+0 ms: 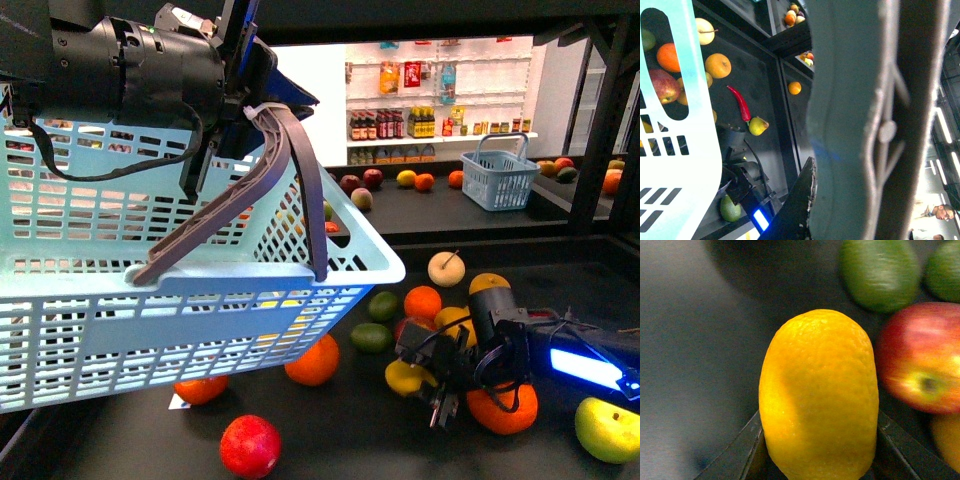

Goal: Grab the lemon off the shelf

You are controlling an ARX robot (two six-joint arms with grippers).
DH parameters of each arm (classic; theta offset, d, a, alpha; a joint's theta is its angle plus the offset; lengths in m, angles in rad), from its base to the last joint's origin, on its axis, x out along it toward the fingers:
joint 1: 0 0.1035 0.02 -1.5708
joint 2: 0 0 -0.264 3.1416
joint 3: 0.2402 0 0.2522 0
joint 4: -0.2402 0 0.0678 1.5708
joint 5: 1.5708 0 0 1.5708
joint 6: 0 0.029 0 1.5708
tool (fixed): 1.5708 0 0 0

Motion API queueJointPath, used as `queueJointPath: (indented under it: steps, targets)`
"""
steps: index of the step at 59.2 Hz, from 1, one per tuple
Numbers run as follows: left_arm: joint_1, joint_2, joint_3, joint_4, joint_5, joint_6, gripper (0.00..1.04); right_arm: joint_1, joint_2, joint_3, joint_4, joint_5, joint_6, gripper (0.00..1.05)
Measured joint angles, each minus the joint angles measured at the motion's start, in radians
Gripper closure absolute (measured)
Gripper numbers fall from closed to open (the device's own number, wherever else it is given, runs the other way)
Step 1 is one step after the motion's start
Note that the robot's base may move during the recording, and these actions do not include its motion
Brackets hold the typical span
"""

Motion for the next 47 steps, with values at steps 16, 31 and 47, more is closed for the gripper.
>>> queueJointPath:
  steps: [16, 31, 47]
  targets:
    - [0.0, 0.0, 0.0, 0.0, -0.001, 0.0, 0.98, -0.08, -0.496, -0.628, 0.53, 0.095, 0.235, 0.6]
    - [0.0, 0.0, 0.0, 0.0, 0.001, 0.0, 0.98, -0.104, -1.002, -1.181, 0.806, 0.046, 0.471, 0.6]
    - [0.0, 0.0, 0.0, 0.0, 0.001, 0.0, 0.98, -0.042, -1.379, -1.676, 0.922, -0.113, 0.709, 0.6]
